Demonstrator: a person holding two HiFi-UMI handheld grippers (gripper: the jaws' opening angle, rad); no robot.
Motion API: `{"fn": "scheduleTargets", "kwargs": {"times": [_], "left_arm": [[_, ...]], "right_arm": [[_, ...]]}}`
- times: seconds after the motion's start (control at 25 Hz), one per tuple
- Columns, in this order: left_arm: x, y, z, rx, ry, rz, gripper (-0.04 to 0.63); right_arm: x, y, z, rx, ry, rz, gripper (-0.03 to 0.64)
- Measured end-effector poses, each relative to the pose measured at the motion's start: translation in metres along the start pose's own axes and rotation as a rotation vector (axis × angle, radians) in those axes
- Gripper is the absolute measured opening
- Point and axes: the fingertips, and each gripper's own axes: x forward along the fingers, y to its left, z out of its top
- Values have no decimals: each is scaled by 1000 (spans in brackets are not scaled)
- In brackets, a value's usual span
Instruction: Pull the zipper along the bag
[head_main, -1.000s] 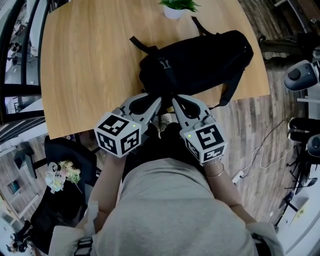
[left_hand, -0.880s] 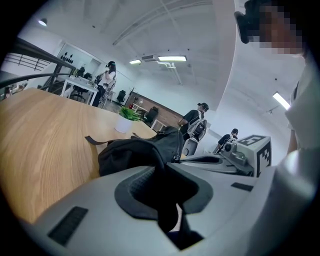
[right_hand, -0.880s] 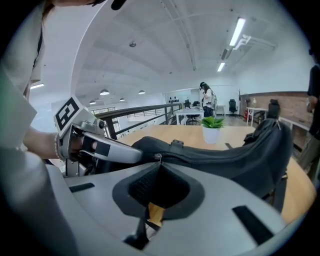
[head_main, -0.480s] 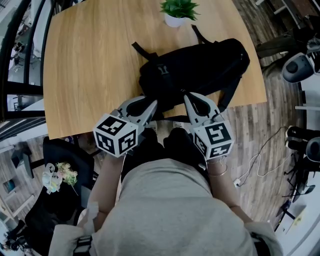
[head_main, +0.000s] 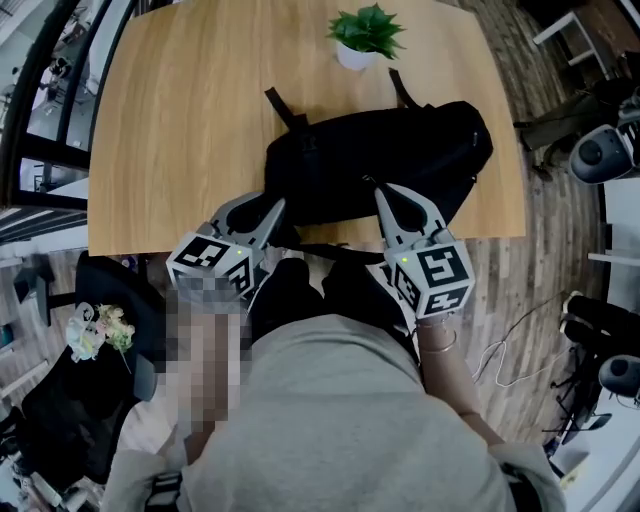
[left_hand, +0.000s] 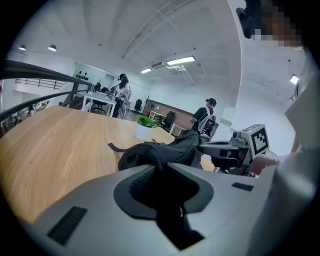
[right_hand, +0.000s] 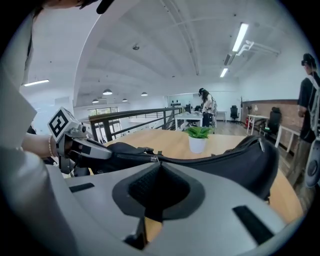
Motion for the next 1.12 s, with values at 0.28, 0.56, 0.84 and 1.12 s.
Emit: {"fn": "scheduleTargets", "kwargs": {"times": [0.28,0.56,0.84,1.12], "left_arm": [[-3,0,0,0,-18,102,75],[-6,0,-1,-5,-28,205,78],[-8,-3,-2,19,-54,311,93],[-22,-11,10,122,-83,446,164]], "right_arm": [[-5,-17,4,-15,-20,59,14],[-9,-33,8,-9,-38,93,11],[-13,-37,9,-11,-59,128,9],[-17,-34,14,1,-88,178,9]]}}
